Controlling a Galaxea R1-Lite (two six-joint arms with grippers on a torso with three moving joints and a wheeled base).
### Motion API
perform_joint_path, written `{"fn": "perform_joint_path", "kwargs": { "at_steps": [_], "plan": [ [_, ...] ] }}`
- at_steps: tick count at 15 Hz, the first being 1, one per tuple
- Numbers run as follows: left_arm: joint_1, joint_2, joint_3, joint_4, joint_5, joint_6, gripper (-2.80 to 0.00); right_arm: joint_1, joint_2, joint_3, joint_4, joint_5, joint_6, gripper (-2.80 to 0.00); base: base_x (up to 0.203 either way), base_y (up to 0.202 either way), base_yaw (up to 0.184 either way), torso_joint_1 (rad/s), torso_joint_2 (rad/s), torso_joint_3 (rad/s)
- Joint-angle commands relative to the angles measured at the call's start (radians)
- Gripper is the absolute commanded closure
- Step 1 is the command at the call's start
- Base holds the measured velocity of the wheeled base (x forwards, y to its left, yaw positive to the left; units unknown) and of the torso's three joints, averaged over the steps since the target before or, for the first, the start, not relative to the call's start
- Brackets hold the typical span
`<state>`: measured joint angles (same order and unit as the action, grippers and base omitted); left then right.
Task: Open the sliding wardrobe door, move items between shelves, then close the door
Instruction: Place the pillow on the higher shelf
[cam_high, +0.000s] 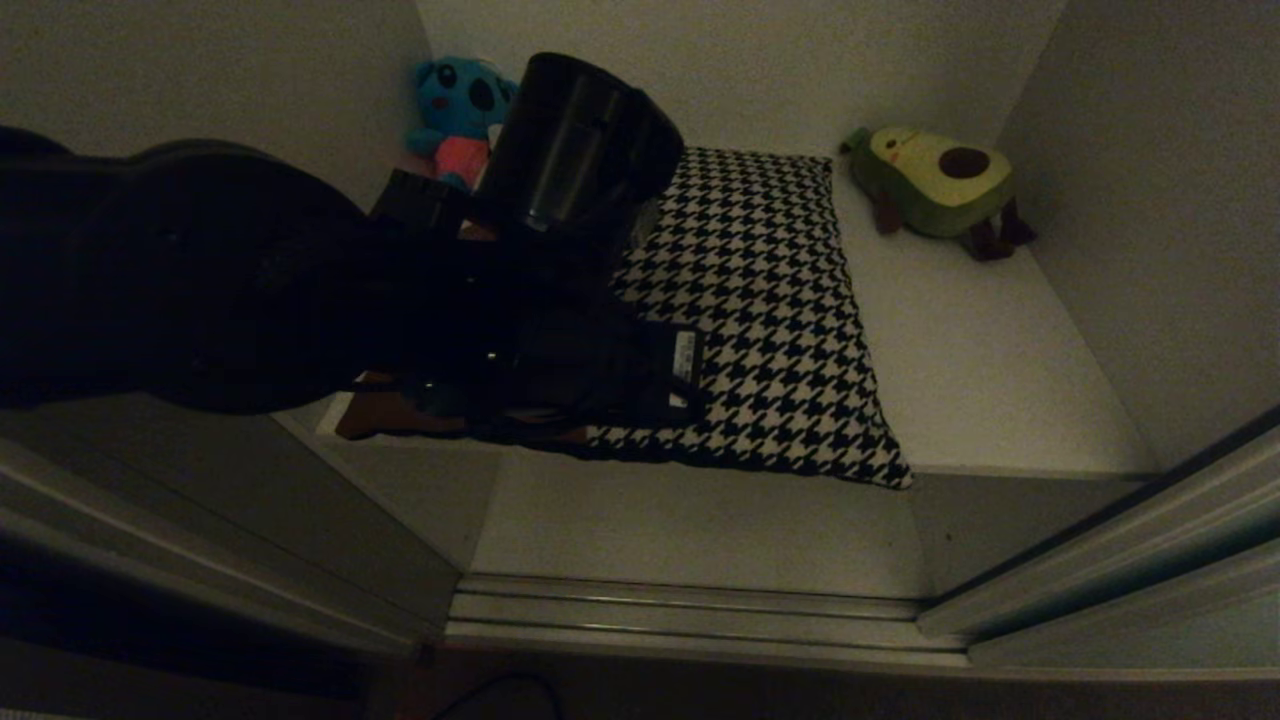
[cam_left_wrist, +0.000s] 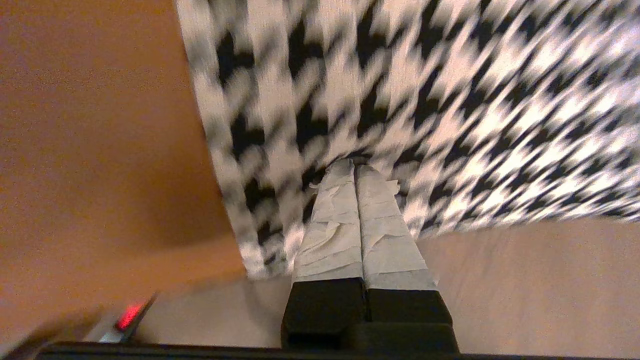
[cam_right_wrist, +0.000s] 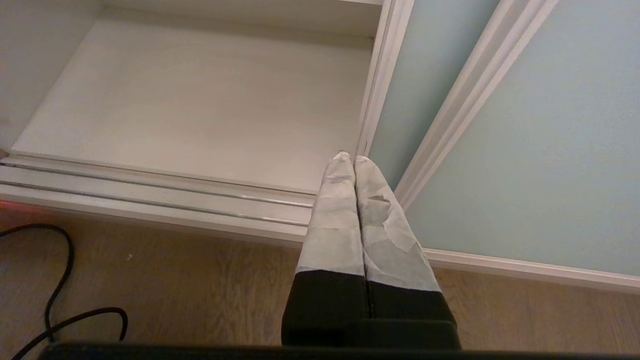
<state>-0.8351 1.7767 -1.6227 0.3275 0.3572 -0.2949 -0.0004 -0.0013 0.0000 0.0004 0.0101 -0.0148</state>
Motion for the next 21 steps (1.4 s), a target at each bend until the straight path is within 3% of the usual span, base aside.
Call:
{"fn": "perform_joint_path", "kwargs": {
  "at_steps": [1,4,7,12,13,18,21],
  "plan": [
    [-0.004,0.05,-0.023,-0.061,0.006,0.0,0.0,0.0,0.0,0.003,0.0,0.001,-0.001,0.0,0.0,0.0,0.0,0.0,0.0,0.0],
    [-0.001,0.065,-0.025,-0.115,0.014,-0.001,0.0,0.0,0.0,0.003,0.0,0.001,0.0,0.0,0.0,0.0,0.0,0.0,0.0,0.0],
    [0.004,0.067,-0.012,-0.249,0.033,-0.002,0.0,0.0,0.0,0.003,0.0,0.001,-0.001,0.0,0.0,0.0,0.0,0.0,0.0,0.0],
    [-0.066,-0.15,0.047,-0.242,0.125,-0.013,0.0,0.0,0.0,0.003,0.0,0.001,-0.001,0.0,0.0,0.0,0.0,0.0,0.0,0.0],
    [-0.071,-0.175,0.081,-0.19,0.136,-0.013,0.0,-0.001,0.0,0.003,0.0,0.001,-0.001,0.0,0.0,0.0,0.0,0.0,0.0,0.0],
    [-0.072,-0.149,0.132,0.291,0.107,-0.095,0.0,0.0,0.0,0.003,0.0,0.001,-0.001,0.0,0.0,0.0,0.0,0.0,0.0,0.0],
    [-0.037,-0.106,0.134,0.362,0.073,-0.123,0.0,-0.001,0.0,0.003,0.0,0.001,-0.001,0.0,0.0,0.0,0.0,0.0,0.0,0.0]
  ]
}}
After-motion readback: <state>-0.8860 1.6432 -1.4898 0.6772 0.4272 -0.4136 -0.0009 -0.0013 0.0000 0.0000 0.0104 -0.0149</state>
